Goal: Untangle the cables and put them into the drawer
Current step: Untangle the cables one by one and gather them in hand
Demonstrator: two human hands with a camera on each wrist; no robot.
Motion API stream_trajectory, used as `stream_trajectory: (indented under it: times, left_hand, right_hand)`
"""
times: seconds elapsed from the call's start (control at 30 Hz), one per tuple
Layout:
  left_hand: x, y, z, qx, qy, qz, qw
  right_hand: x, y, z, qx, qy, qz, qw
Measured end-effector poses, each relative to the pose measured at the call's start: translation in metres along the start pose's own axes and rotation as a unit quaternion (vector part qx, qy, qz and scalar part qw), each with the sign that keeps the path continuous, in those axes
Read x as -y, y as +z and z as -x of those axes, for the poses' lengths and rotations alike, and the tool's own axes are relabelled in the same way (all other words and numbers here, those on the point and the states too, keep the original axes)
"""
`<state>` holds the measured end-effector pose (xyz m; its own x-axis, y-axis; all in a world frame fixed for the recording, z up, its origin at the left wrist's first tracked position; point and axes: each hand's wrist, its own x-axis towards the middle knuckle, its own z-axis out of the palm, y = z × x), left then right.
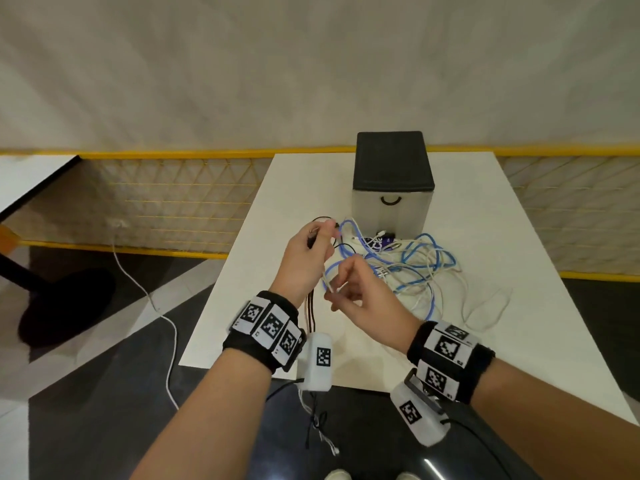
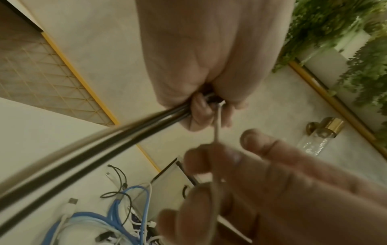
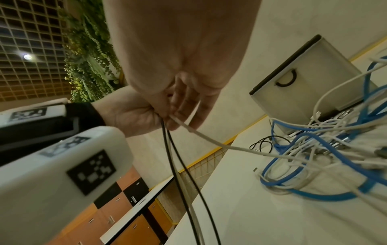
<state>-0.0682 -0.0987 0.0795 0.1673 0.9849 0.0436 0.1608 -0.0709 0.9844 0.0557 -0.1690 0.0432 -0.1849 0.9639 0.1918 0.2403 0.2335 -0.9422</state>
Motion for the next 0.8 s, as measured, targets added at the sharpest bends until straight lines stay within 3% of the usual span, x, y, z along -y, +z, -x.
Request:
stream_trajectory:
  times: [0.07, 0.17, 0.3, 0.37, 0.43, 0.5, 0.6, 0.67, 0.73, 0.8]
  left_hand:
    - [-0.007, 0.003, 0.001, -0.023, -0.006, 0.042, 0.999]
    - [-0.029, -0.003, 0.0, -0.045, -0.017, 0.206, 0.977]
    - [-0.059, -0.031, -0.002, -0.042, 0.027, 0.261, 0.964]
    - [-0.063, -0.035, 0.001, -0.007, 0.034, 0.168, 0.985]
    - [-0.057, -0.023, 0.009, 0.049, 0.053, -0.035, 0.997]
    - [-0.047, -0.004, 0.021, 0.125, 0.044, -0.17, 0.976]
    - [-0.035, 0.015, 0.032, 0.19, 0.022, -0.213, 0.958]
    - [-0.038, 0.012, 0.03, 0.13, 0.014, -0.178, 0.975]
    - [-0.044, 0.0, 0.023, 0.01, -0.004, -0.105, 0.994]
    - [-0.046, -0.02, 0.011, -0.112, -0.033, -0.008, 0.993]
  right_hand:
    - [-0.001, -0.002, 0.005, 0.038, 0.0, 0.012, 0.999]
    - [-0.018, -0.008, 0.018, 0.1, 0.016, 0.088, 0.991]
    - [-0.049, -0.033, 0.035, 0.097, 0.09, 0.127, 0.983]
    - [-0.05, -0.045, 0.034, 0.053, 0.105, 0.134, 0.984]
    - [-0.034, -0.052, 0.024, 0.009, 0.088, 0.131, 0.987]
    - [-0.013, -0.056, 0.011, -0.025, 0.066, 0.122, 0.99]
    - [0.011, -0.063, -0.003, -0.024, 0.033, 0.11, 0.993]
    - [0.018, -0.069, -0.002, -0.016, 0.024, 0.11, 0.994]
    - [0.012, -0.078, 0.004, -0.016, 0.029, 0.125, 0.992]
    - [-0.003, -0.09, 0.014, -0.015, 0.032, 0.151, 0.988]
